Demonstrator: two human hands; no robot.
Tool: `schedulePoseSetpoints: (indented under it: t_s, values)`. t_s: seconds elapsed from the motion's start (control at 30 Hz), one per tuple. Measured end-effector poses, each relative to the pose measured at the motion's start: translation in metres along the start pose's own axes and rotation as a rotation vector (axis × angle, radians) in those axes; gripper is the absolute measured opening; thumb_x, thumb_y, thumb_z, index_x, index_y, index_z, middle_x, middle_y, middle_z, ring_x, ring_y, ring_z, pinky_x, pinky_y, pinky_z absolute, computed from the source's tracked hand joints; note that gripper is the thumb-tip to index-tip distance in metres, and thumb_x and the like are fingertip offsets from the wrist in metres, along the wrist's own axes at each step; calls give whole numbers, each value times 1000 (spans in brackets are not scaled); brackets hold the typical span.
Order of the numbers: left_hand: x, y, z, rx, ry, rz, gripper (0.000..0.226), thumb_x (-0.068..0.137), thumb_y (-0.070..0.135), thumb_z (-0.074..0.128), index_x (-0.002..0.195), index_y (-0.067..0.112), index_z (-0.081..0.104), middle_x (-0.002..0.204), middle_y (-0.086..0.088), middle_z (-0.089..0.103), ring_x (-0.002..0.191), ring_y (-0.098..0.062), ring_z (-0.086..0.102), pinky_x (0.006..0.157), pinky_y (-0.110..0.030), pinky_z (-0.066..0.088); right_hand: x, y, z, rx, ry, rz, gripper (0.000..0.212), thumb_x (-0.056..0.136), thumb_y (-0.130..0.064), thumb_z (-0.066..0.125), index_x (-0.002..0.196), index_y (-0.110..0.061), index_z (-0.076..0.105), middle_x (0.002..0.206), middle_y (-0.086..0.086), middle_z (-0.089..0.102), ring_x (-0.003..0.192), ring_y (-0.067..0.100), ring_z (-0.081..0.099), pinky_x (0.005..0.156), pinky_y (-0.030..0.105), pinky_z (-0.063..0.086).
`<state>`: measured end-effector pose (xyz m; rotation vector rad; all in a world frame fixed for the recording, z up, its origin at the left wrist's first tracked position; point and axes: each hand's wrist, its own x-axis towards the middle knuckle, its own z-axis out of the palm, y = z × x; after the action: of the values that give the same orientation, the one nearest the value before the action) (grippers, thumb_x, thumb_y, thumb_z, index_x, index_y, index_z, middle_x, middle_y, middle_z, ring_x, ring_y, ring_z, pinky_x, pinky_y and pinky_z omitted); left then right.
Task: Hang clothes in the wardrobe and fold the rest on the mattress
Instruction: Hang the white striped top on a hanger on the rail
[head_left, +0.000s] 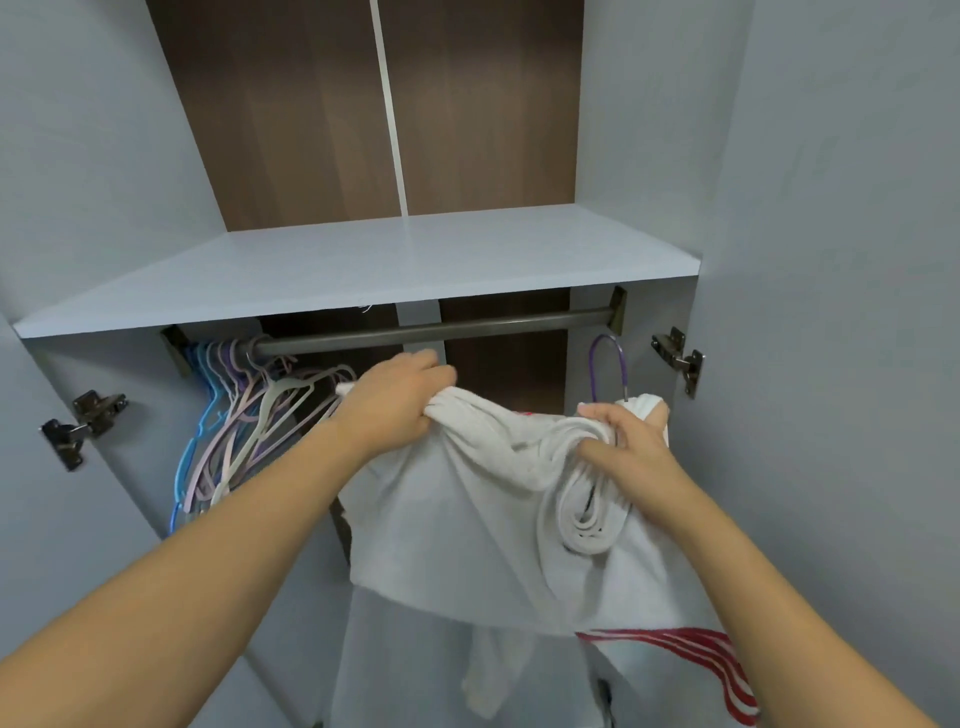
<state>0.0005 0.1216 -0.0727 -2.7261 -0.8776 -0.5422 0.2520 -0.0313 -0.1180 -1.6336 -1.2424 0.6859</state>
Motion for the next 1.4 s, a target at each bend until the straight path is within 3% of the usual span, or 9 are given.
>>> schedulePoseSetpoints:
  t_s: [0.1,0.23,0.47,0.57,0.7,0.97,1.13,1.27,1.4]
  values:
    - [25,33,-22,83,-1,319,6,86,19,56,91,21,59,85,6,42,73,-13,39,58,-26,25,-8,2,6,49,-88,-7,75,72,-50,81,139,-37,48,110,-35,26,112,4,42,96,24,37]
    - [47,66,-26,26,-15,214,19,90,27,63,93,27,44,82,11,47,68,-6,40,56,-19,28,-13,-4,12,125,-151,-62,101,49,-70,81,139,-39,48,112,-39,26,113,0,42,97,23,36]
    - [52,71,-27,79,-11,259,27,85,29,65,103,28,45,81,10,50,73,-10,43,61,-28,32,-8,-6,8,24,4,-155,10,79,-17,73,84,-15,65,112,0,36,95,17,51,76,25,48]
    - [42,47,-24,178,-83,150,14,84,41,56,94,32,52,83,15,55,83,-12,45,76,-33,28,-6,-5,-2,81,83,-160,8,80,-11,68,77,-9,61,108,-1,37,86,9,51,68,20,45]
    - [26,36,-14,-511,-104,-294,12,85,14,59,84,26,58,87,8,64,86,-19,60,70,-32,44,-11,-9,-1,111,75,-172,31,79,-15,67,61,-38,56,103,-10,37,78,-2,49,64,18,42]
    - [34,66,-26,-425,17,73,39,82,-6,50,96,30,53,102,9,49,89,-13,53,74,-30,47,-18,1,-4,300,-127,-16,38,70,-38,85,103,-33,68,121,1,46,107,17,60,89,37,57]
    - [33,81,-14,-641,181,-214,40,81,10,64,102,35,41,108,9,39,98,-11,45,73,-20,38,-19,3,7,313,-12,-8,11,85,-9,69,95,-6,67,115,9,47,85,20,59,75,34,51]
    - [24,77,-16,-953,-168,-687,57,65,24,73,111,29,40,118,-3,46,107,-23,51,83,-33,51,-21,6,11,259,26,-23,13,88,-5,61,100,-4,62,117,11,42,90,26,57,74,37,50]
    - [10,69,-12,-1526,-233,-678,46,60,26,71,98,5,56,104,-11,60,90,-33,57,82,-37,55,-23,6,18,175,74,-41,13,89,-11,59,102,-9,62,118,6,40,97,27,57,76,34,54]
